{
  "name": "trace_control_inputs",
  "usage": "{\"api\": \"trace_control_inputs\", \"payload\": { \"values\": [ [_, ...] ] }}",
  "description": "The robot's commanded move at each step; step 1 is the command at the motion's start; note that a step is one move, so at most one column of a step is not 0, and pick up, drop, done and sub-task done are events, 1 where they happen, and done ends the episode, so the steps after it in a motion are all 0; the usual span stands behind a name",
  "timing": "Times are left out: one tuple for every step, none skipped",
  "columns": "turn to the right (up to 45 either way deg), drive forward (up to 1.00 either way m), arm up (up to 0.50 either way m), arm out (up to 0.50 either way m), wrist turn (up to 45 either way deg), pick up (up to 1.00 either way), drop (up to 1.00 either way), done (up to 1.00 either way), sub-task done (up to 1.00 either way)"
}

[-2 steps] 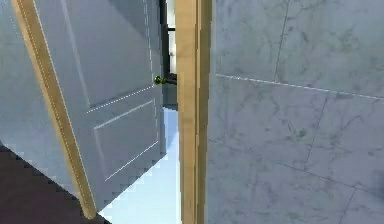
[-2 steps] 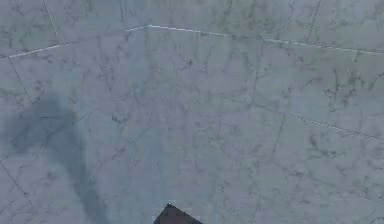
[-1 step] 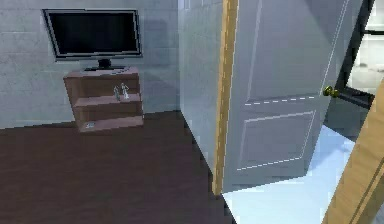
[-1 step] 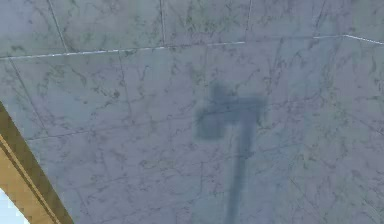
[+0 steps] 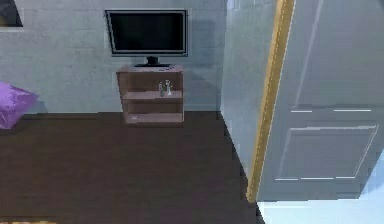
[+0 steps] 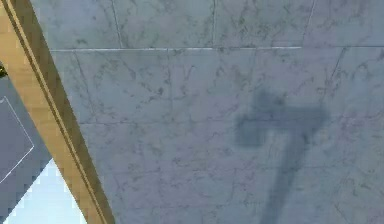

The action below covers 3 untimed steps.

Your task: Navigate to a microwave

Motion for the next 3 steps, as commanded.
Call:
{"api": "trace_control_inputs", "payload": {
  "values": [
    [0.0,0.75,0.00,0.00,0.0,0.00,0.00,0.00,0.00],
    [-45.0,0.00,0.00,0.00,0.0,0.00,0.00,0.00,0.00],
    [0.0,0.55,0.00,0.00,0.0,0.00,0.00,0.00,0.00]
  ]
}}
